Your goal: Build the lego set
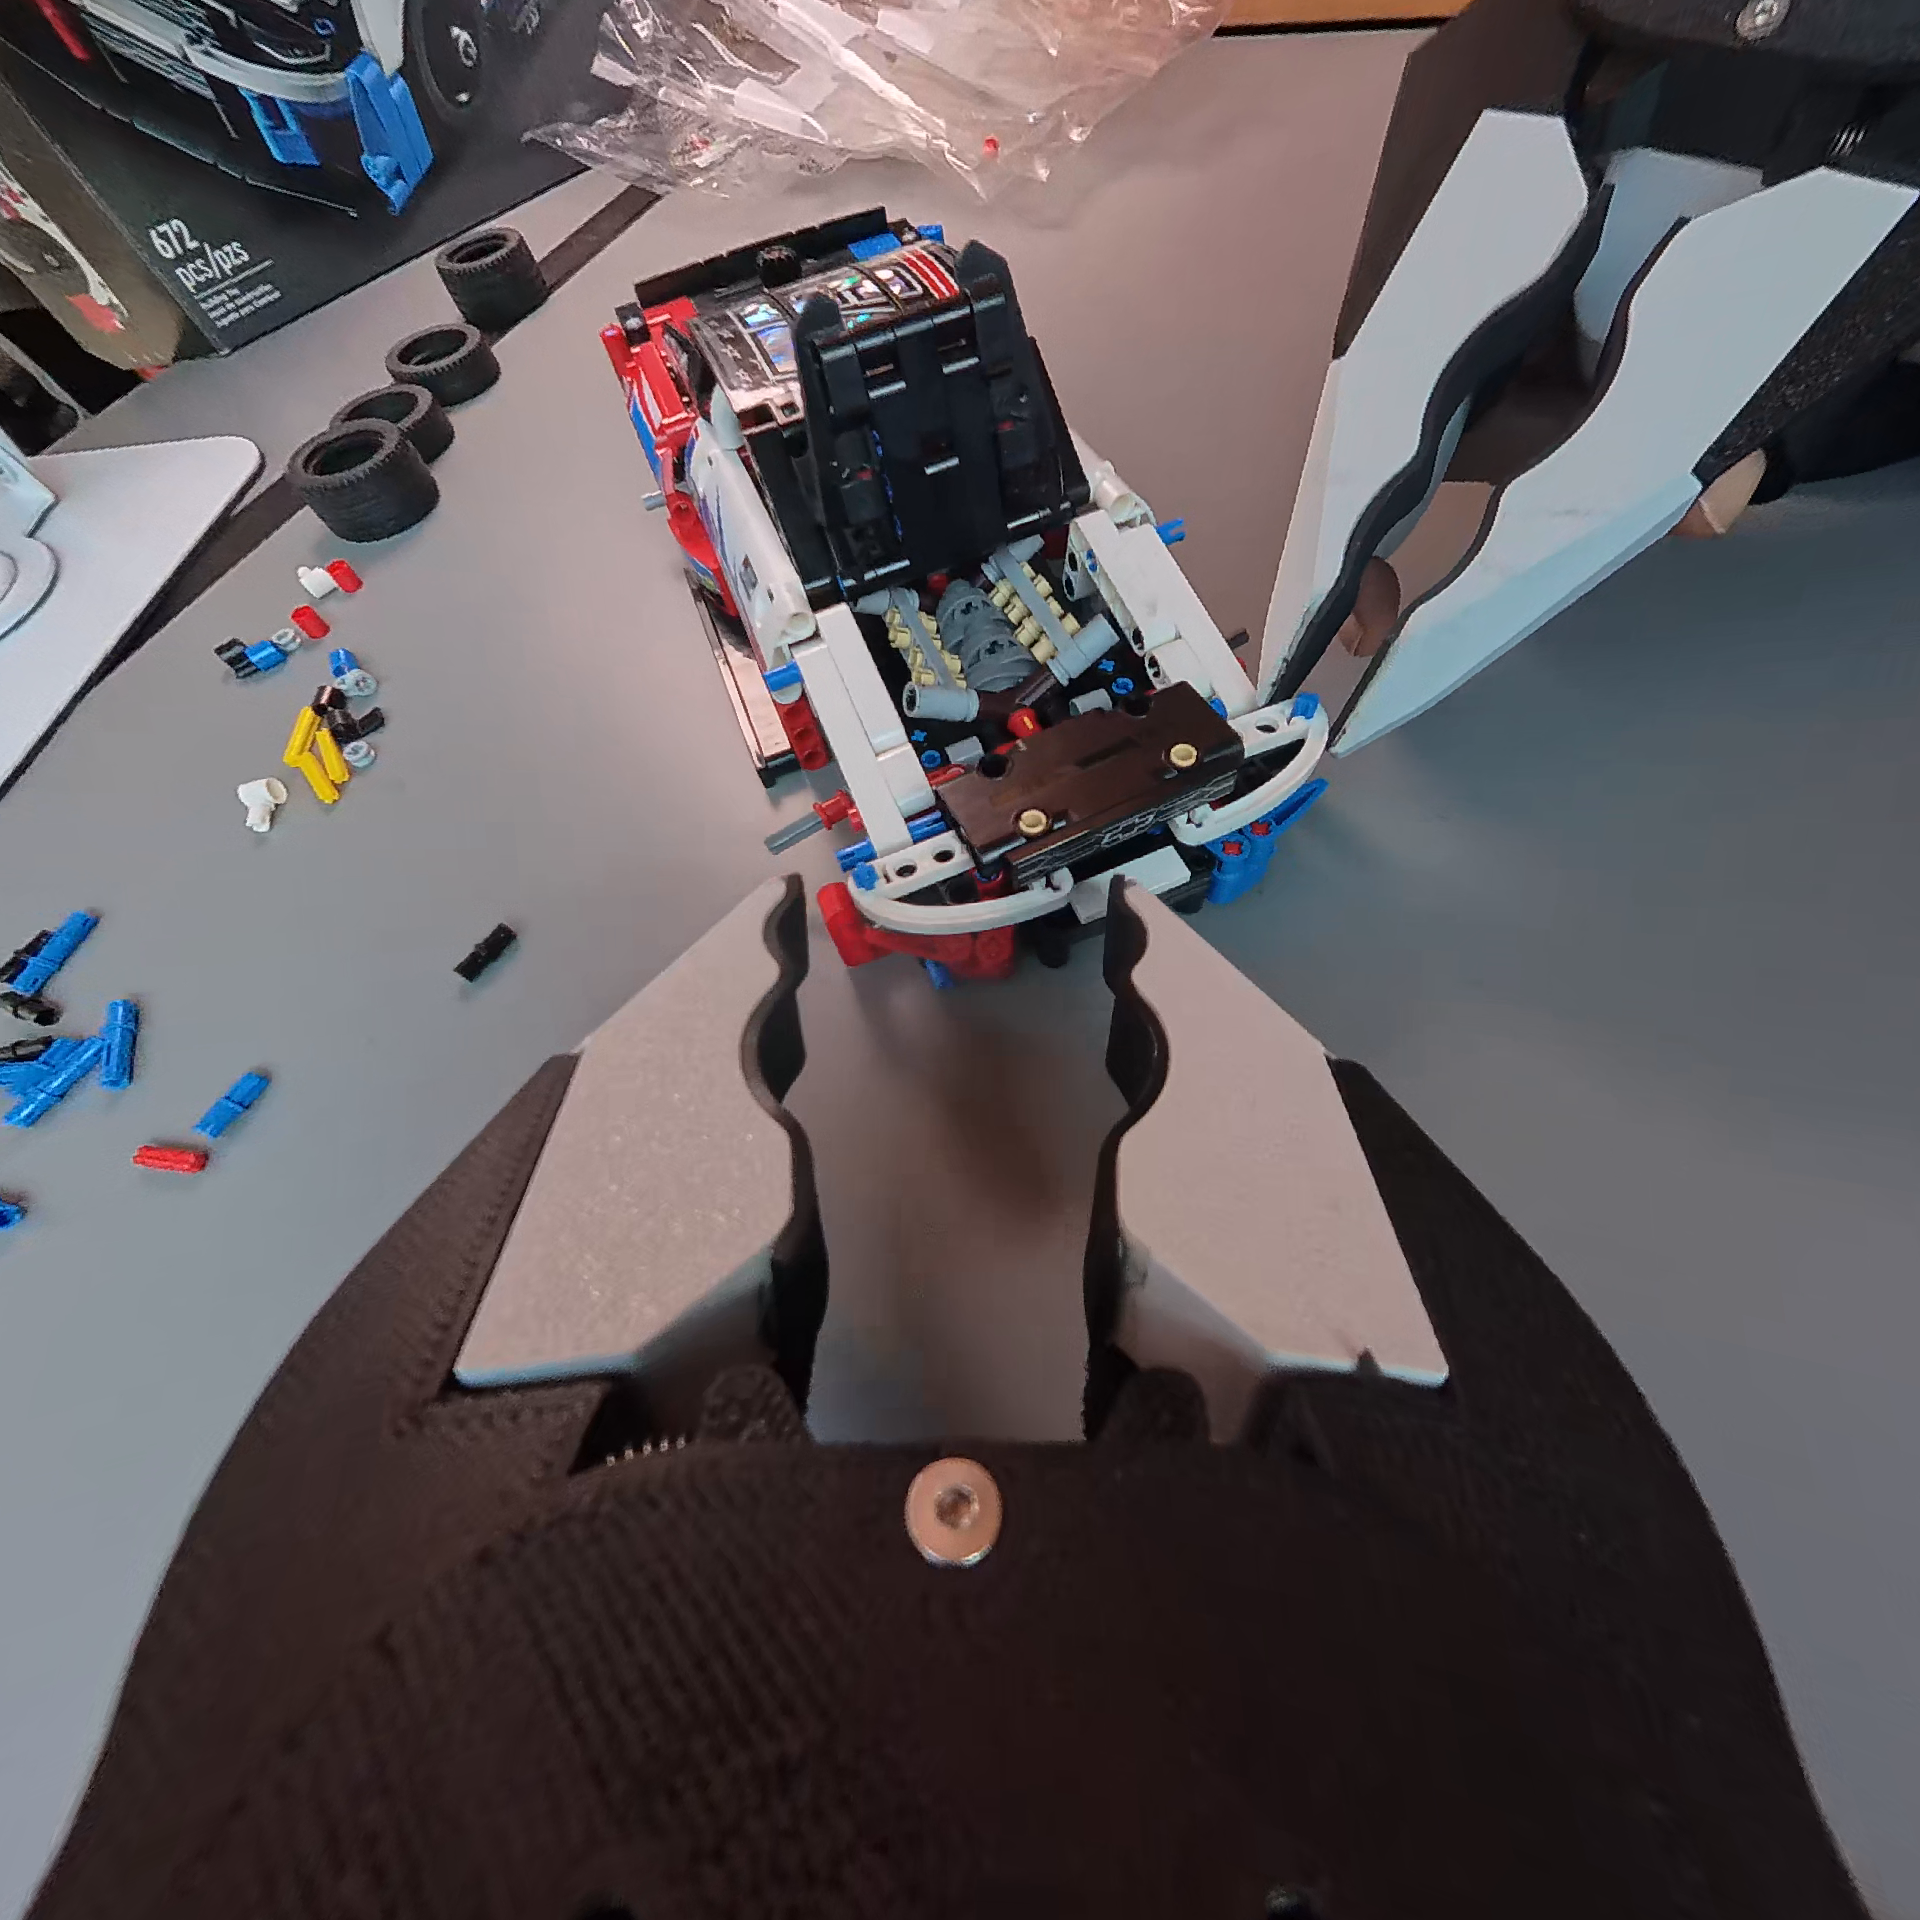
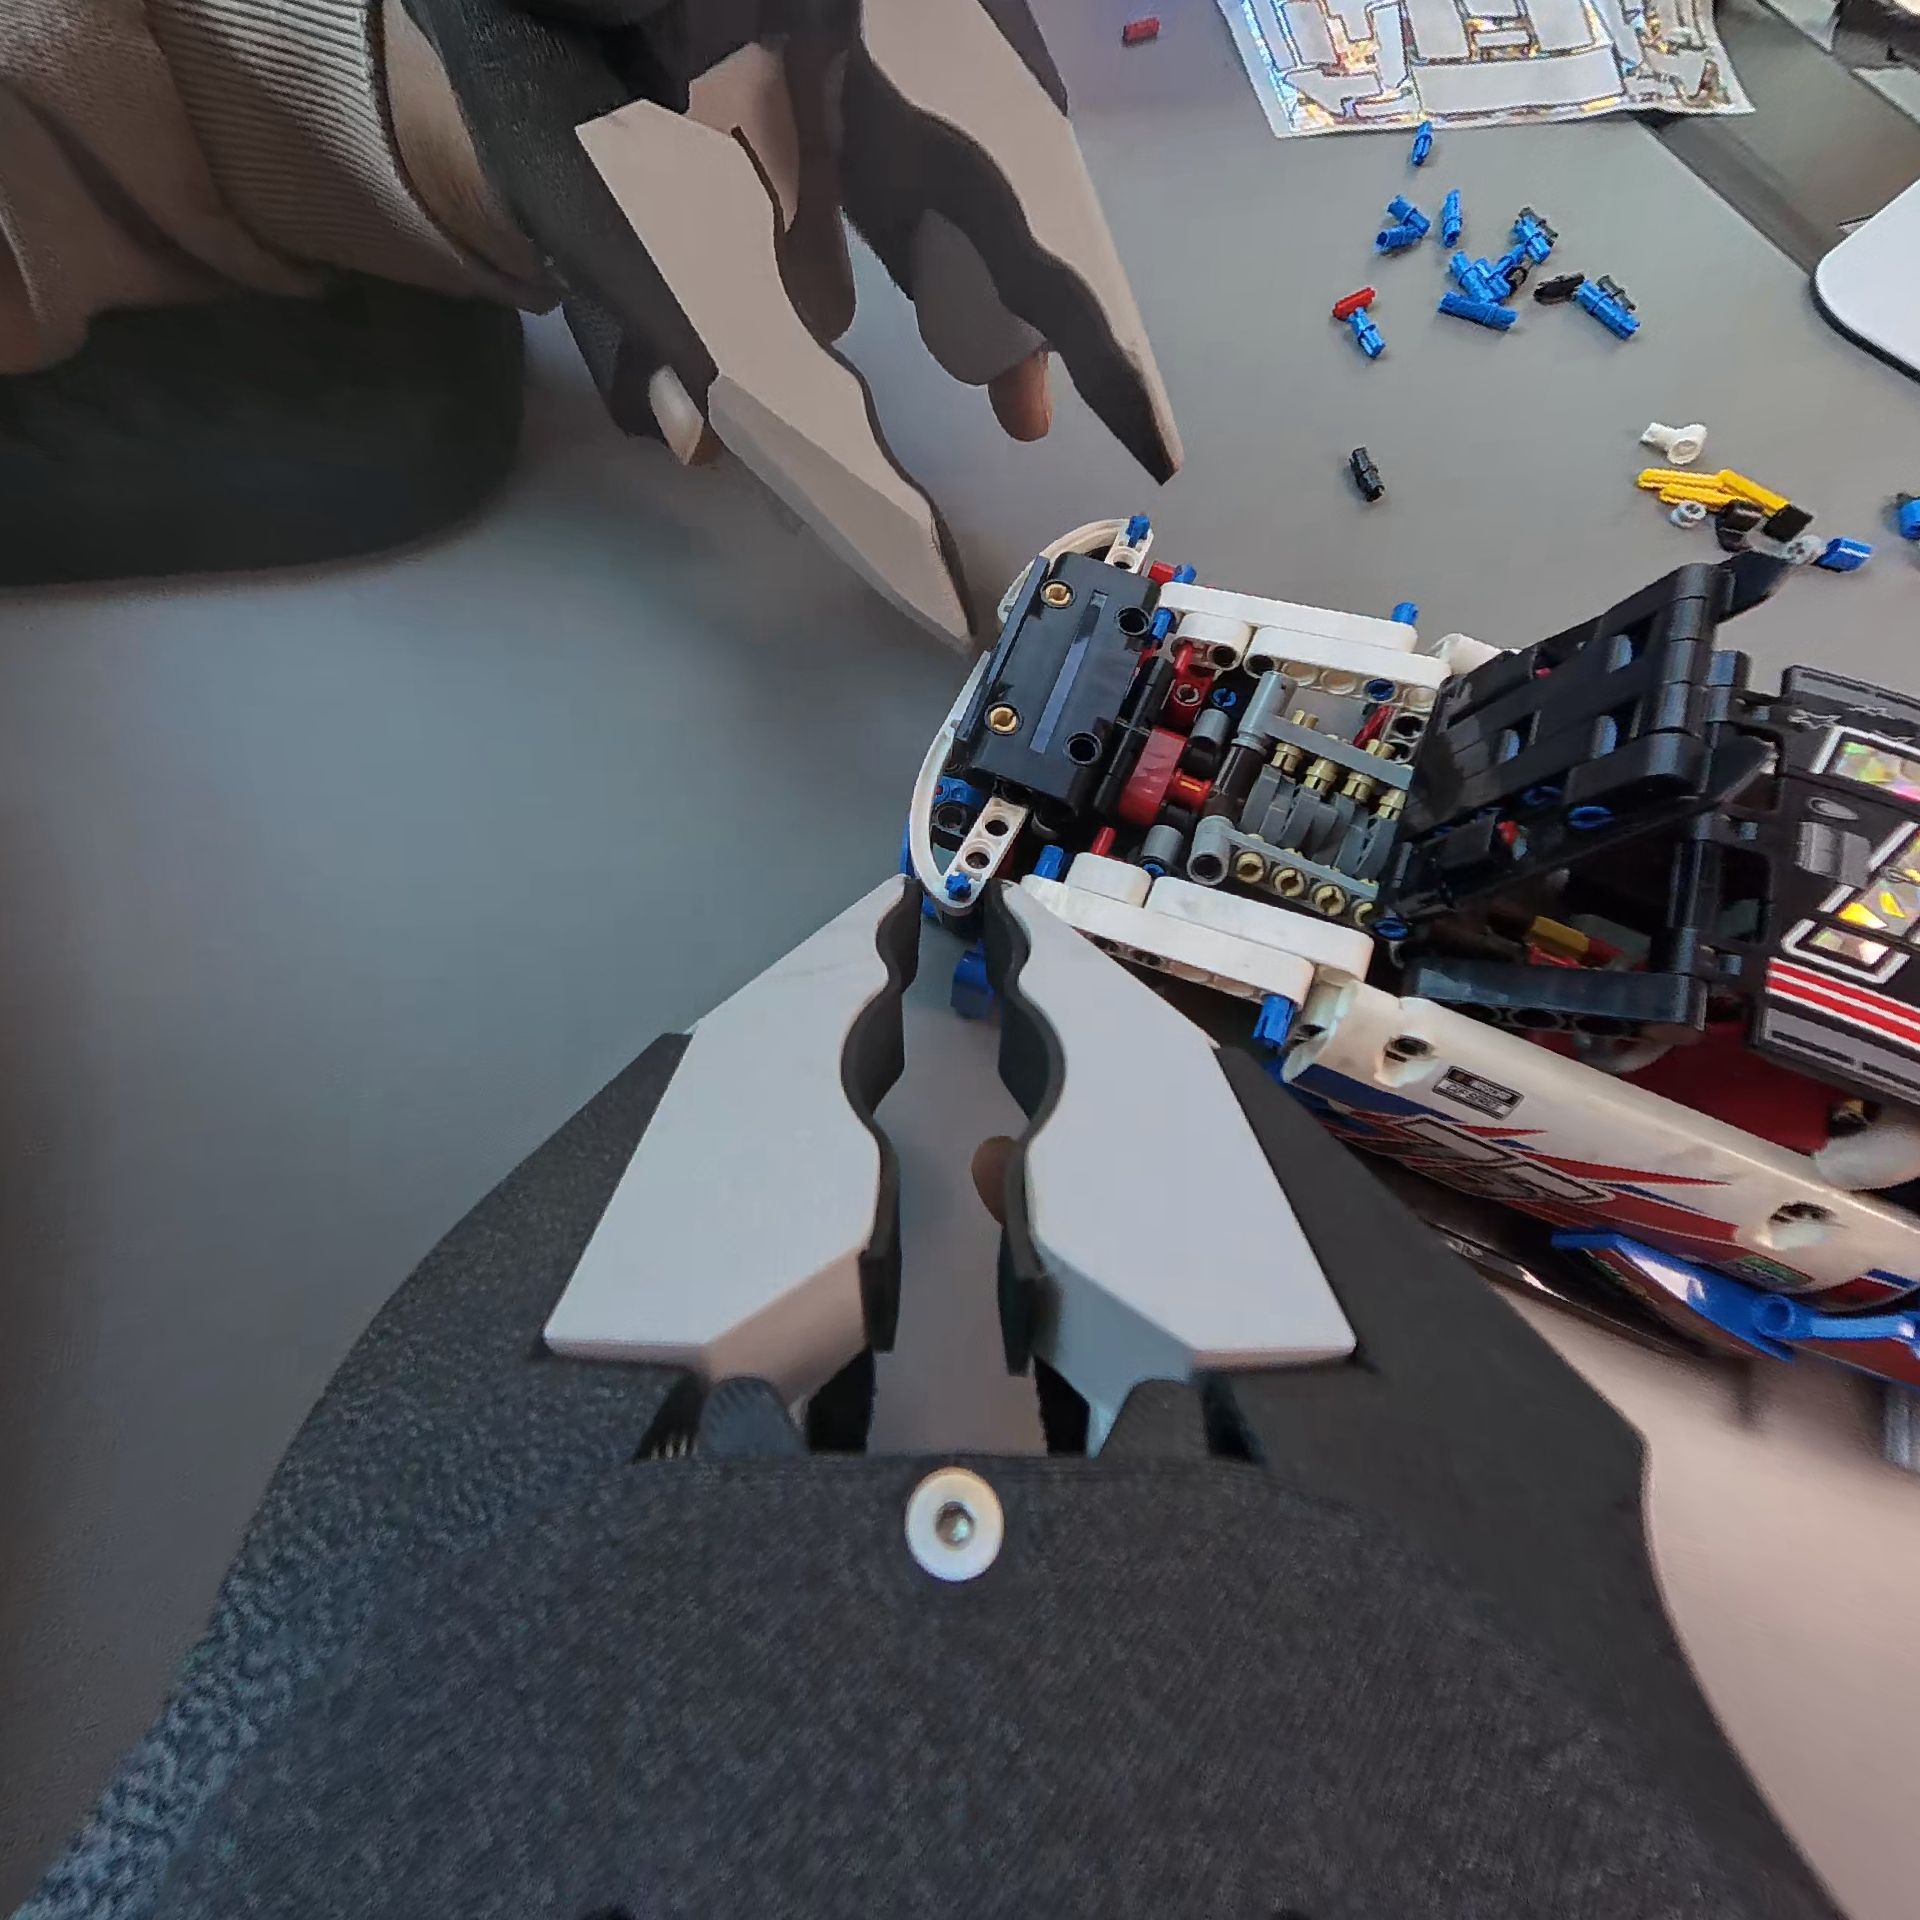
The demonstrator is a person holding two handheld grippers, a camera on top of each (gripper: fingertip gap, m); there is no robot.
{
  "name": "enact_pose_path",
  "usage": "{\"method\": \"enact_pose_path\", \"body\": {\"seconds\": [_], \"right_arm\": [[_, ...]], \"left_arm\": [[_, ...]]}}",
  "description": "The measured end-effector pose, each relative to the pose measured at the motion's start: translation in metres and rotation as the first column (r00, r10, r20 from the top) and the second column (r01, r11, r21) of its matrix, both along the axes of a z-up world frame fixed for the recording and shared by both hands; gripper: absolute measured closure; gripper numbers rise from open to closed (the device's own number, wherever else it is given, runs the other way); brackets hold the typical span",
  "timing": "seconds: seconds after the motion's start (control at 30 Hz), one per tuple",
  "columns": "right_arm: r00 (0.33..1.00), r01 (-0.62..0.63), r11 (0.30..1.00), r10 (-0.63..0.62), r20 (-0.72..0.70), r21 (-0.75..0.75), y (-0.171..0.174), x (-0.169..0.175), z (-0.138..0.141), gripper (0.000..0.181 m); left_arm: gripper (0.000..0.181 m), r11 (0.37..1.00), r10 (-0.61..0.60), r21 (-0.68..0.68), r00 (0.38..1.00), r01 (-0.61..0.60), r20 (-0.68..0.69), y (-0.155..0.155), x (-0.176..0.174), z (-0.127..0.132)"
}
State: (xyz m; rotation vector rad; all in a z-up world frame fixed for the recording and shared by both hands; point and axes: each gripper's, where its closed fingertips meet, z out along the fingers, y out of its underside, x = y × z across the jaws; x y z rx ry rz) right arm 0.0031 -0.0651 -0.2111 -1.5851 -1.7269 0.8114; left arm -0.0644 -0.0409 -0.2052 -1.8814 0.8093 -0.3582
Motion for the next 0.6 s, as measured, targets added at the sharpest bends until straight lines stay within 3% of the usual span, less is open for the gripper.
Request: {"method": "enact_pose_path", "body": {"seconds": [0.1, 0.2, 0.33, 0.5, 0.6], "right_arm": [[0.999, -0.004, 1.000, 0.003, -0.033, -0.017, -0.001, -0.001, 0.007, 0.167], [0.987, -0.026, 0.995, 0.010, -0.163, -0.096, 0.001, 0.002, 0.040, 0.159], [0.959, 0.085, 0.996, -0.093, -0.269, -0.041, 0.054, 0.021, 0.077, 0.143], [0.954, 0.273, 0.957, -0.255, -0.160, 0.102, 0.160, 0.065, 0.056, 0.119], [0.951, 0.302, 0.948, -0.292, -0.100, 0.097, 0.199, 0.080, 0.034, 0.107]], "left_arm": [[0.125, 0.998, 0.042, 0.037, 0.995, -0.046, 0.086, 0.003, -0.006, 0.013], [0.125, 0.992, 0.095, 0.065, 0.978, -0.109, 0.187, 0.006, -0.015, 0.028], [0.124, 0.981, 0.147, 0.086, 0.954, -0.175, 0.263, 0.010, -0.028, 0.039], [0.123, 0.973, 0.174, 0.098, 0.941, -0.211, 0.290, 0.010, -0.036, 0.044], [0.123, 0.969, 0.186, 0.104, 0.938, -0.224, 0.293, 0.010, -0.038, 0.045]]}}
